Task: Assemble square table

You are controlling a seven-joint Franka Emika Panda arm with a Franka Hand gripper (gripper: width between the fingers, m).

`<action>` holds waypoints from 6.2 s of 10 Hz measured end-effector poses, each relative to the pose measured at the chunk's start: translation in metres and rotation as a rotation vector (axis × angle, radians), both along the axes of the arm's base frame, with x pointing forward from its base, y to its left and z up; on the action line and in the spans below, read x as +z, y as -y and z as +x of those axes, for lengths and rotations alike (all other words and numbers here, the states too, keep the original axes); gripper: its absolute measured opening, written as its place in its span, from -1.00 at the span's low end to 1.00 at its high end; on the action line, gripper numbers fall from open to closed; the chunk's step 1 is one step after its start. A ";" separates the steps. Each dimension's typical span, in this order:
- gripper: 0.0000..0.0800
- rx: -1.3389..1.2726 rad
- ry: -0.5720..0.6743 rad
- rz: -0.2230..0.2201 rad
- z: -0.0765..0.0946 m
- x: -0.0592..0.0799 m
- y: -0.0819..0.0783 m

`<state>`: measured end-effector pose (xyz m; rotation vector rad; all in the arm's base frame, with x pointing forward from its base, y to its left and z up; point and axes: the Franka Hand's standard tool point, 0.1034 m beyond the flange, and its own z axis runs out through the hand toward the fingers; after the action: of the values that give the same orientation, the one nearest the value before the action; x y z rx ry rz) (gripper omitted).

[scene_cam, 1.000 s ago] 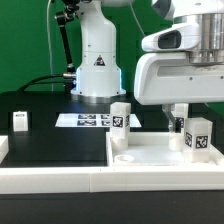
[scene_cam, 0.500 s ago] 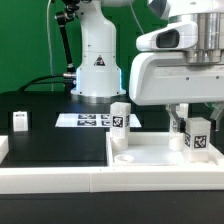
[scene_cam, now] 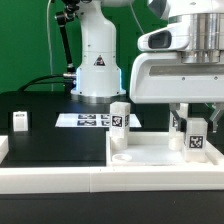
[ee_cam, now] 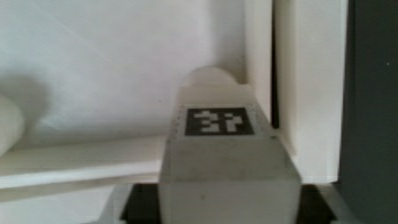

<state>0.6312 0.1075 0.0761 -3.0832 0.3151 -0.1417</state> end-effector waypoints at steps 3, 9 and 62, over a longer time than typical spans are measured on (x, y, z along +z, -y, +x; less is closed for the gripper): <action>-0.27 -0.276 0.008 0.028 -0.003 0.000 0.010; -0.25 -0.476 0.017 0.018 -0.006 -0.001 0.026; 0.62 0.382 -0.161 -0.069 -0.212 -0.032 0.288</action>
Offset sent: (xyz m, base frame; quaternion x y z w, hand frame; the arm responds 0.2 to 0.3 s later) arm -0.0068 0.0032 -0.0043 0.0562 0.0270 0.2976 0.9527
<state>0.4193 -0.1808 0.0445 -3.1559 -0.2829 0.1109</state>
